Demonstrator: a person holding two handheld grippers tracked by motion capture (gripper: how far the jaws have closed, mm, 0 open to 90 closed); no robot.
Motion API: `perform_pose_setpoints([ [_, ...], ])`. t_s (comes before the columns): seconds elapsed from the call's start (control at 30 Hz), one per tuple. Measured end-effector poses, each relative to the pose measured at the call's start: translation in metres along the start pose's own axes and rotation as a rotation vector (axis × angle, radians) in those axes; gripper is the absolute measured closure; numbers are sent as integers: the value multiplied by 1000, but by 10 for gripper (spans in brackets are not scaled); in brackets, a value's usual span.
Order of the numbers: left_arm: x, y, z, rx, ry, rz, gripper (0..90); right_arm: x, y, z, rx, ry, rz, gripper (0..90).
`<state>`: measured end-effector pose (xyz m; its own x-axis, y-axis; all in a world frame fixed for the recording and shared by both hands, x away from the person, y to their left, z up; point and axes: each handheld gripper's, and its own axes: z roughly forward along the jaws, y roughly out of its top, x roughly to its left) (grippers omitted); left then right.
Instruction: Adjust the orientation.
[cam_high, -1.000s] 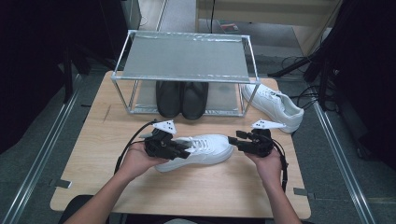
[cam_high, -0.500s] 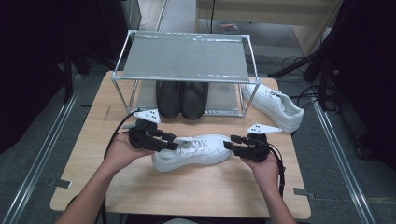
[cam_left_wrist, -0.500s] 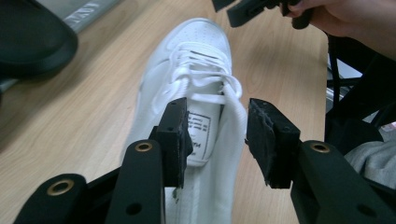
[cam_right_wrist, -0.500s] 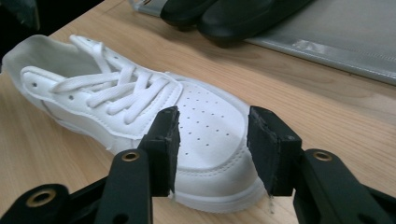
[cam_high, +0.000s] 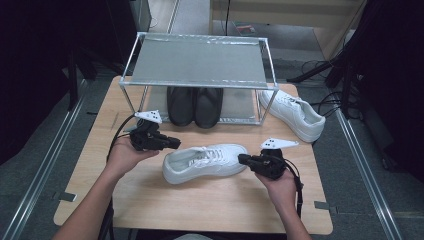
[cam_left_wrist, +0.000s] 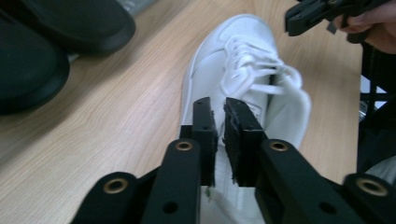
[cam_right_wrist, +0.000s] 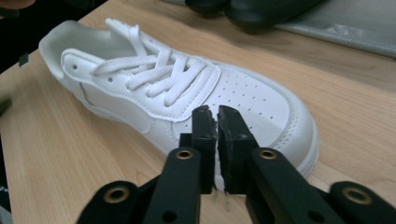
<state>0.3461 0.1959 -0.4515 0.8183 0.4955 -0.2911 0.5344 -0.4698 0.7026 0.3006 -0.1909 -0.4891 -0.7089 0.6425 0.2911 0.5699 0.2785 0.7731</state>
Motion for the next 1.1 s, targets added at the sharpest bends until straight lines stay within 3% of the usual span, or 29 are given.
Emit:
perform_pose_setpoints([
  [0.1,7,-2,3,15,6,-11,890,3,-1,4,26,8,0,900],
  [0.33,10,-5,14,46,39,33,889,9,-4,16,66,15,-9,900],
  [0.47,10,-7,21,65,24,29,890,7,-4,21,74,12,-7,900],
  [0.77,10,-14,24,25,13,-17,898,3,-1,22,92,29,-4,900],
  [1.1,2,-21,19,32,15,-16,898,-3,4,27,86,33,9,900],
])
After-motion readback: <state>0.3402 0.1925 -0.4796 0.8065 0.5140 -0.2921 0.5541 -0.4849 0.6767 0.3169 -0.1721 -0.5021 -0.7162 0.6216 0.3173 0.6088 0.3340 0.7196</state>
